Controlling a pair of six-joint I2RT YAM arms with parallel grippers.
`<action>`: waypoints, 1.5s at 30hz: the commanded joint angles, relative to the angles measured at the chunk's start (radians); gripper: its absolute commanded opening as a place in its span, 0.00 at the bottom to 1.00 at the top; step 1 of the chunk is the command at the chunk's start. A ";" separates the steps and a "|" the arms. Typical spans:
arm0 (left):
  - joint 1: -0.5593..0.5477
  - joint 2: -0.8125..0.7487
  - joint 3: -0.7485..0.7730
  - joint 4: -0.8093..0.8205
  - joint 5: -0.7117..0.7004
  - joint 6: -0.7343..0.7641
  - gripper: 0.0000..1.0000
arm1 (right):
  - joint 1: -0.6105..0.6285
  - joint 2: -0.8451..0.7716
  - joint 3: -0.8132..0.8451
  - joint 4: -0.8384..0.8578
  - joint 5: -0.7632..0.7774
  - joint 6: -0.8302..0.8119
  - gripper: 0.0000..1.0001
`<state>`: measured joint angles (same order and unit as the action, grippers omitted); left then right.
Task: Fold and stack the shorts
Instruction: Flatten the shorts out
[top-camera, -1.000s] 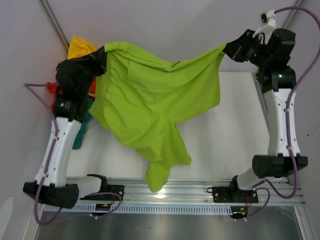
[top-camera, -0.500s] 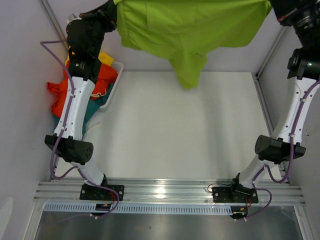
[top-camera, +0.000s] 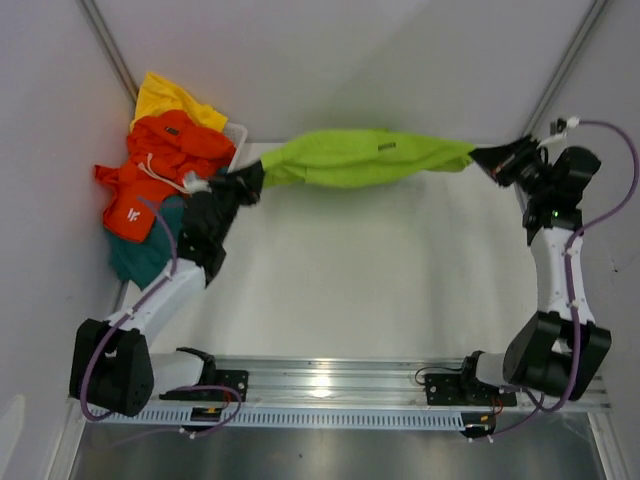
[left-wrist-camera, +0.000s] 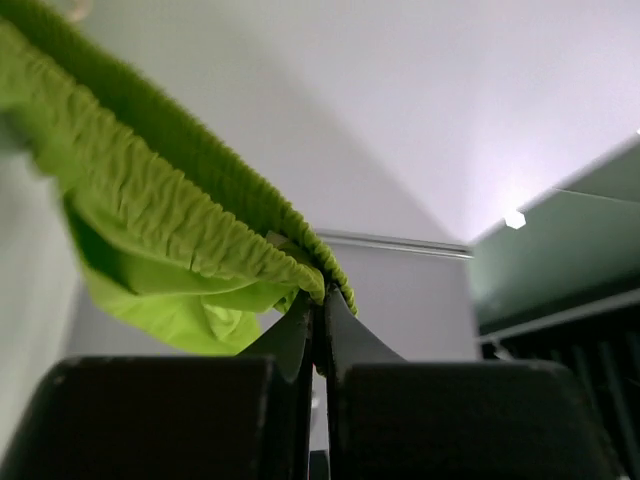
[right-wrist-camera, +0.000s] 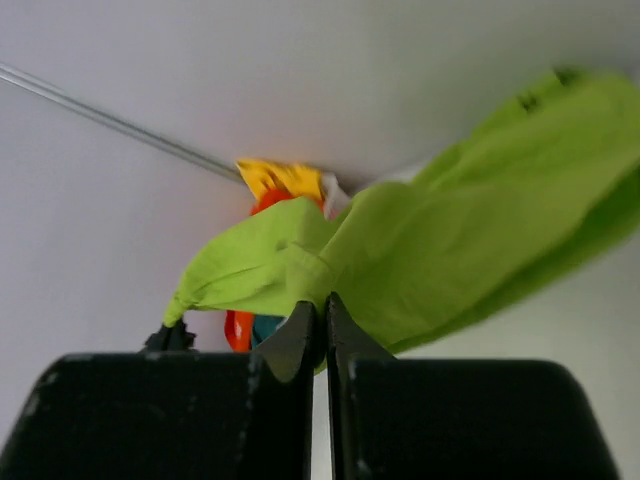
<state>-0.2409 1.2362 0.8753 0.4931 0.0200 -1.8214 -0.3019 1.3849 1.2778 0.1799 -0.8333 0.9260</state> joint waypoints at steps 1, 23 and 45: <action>-0.086 -0.165 -0.339 0.317 -0.059 0.024 0.00 | 0.047 -0.321 -0.208 -0.047 0.066 -0.162 0.00; -0.121 -1.349 -0.343 -1.367 -0.043 0.487 0.99 | 0.265 -1.339 -0.549 -0.906 0.507 -0.371 0.66; -0.077 -0.250 0.059 -1.176 -0.138 1.056 0.96 | 0.521 -0.253 -0.476 -0.683 0.801 -0.386 0.58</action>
<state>-0.3515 0.9367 0.9100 -0.7475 -0.1101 -0.8402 0.2150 1.0698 0.7528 -0.5991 -0.1474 0.5327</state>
